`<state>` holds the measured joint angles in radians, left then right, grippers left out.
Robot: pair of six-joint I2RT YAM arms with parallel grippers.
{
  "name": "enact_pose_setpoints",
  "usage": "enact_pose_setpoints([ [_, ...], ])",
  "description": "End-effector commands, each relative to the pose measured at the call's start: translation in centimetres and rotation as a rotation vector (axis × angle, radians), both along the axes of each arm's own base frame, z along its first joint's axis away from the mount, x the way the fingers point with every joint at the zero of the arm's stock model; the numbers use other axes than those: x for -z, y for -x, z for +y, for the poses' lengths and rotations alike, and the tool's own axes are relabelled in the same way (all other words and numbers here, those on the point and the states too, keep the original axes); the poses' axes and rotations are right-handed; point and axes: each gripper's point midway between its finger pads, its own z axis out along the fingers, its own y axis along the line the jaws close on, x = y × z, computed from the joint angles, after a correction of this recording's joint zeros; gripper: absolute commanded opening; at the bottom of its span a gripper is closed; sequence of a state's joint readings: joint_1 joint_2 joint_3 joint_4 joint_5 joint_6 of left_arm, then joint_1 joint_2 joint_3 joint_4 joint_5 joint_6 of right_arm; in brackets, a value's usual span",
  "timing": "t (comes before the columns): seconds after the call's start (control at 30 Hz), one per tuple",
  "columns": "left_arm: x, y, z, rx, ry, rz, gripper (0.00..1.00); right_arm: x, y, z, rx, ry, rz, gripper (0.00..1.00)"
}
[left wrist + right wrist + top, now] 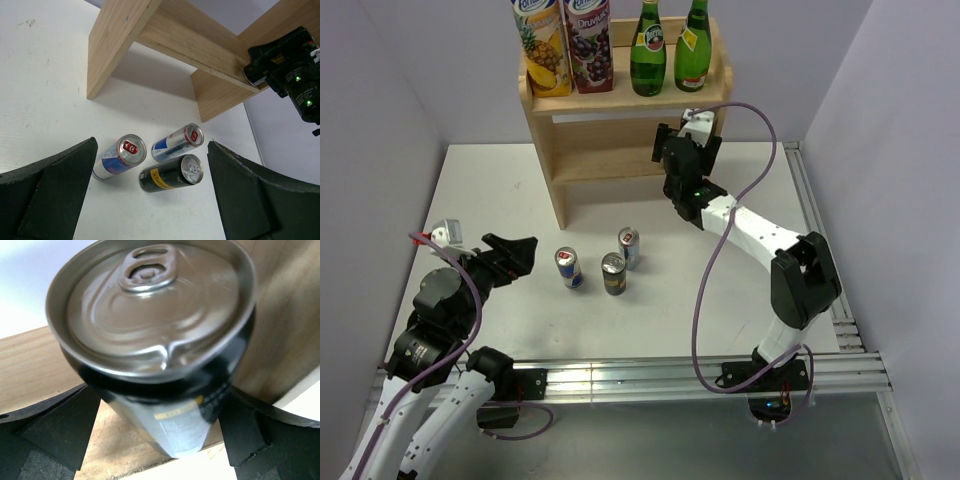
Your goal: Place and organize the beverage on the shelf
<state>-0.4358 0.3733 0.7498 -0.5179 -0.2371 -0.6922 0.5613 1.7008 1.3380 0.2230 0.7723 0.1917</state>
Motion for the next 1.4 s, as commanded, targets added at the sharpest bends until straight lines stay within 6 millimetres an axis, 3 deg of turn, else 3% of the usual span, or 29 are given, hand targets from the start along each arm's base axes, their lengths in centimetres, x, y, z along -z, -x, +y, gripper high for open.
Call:
enact_pose_setpoints([
  [0.0,-0.8,0.0,0.3,-0.012,0.003,-0.033,0.99,-2.3,1.2,-2.3,0.068,-0.052,-0.050,1.00],
  [0.4,-0.8,0.1,0.4,-0.017,0.005,-0.036,0.99,-1.5,6.7,-1.7,0.011,-0.095,-0.022,1.00],
  [0.5,-0.8,0.0,0.4,-0.020,0.006,-0.035,0.99,-1.1,8.6,-1.2,-0.007,-0.101,-0.010,1.00],
  [0.63,-0.8,0.1,0.5,-0.022,0.007,-0.034,0.99,-0.8,12.6,0.2,-0.060,-0.152,0.000,1.00],
  [0.73,-0.8,0.0,0.5,-0.023,0.007,-0.035,0.99,0.6,16.5,3.2,-0.178,-0.202,0.025,1.00],
  [0.77,-0.7,0.0,0.4,-0.022,0.006,-0.032,0.99,1.2,18.5,5.4,-0.261,-0.204,0.040,1.00],
  [0.87,-0.7,0.0,0.4,-0.020,0.005,-0.030,0.99,4.3,22.4,8.1,-0.411,-0.181,0.070,1.00],
  [0.9,-0.7,0.0,0.3,-0.017,0.004,-0.030,0.99,6.2,24.5,9.4,-0.476,-0.164,0.102,1.00],
  [1.0,-0.7,-0.1,0.3,-0.015,0.004,-0.029,0.99,9.0,27.2,10.8,-0.565,-0.229,0.150,1.00],
  [1.1,-0.6,-0.2,0.1,-0.008,0.004,-0.027,0.99,11.3,29.2,12.3,-0.644,-0.231,0.191,1.00],
  [1.2,-0.3,-0.4,-0.1,-0.001,-0.004,-0.015,0.99,12.5,29.9,13.6,-0.669,-0.212,0.208,1.00],
  [1.37,-0.1,-0.7,-0.1,-0.005,-0.011,-0.004,0.99,13.3,30.4,16.2,-0.709,-0.208,0.218,1.00],
])
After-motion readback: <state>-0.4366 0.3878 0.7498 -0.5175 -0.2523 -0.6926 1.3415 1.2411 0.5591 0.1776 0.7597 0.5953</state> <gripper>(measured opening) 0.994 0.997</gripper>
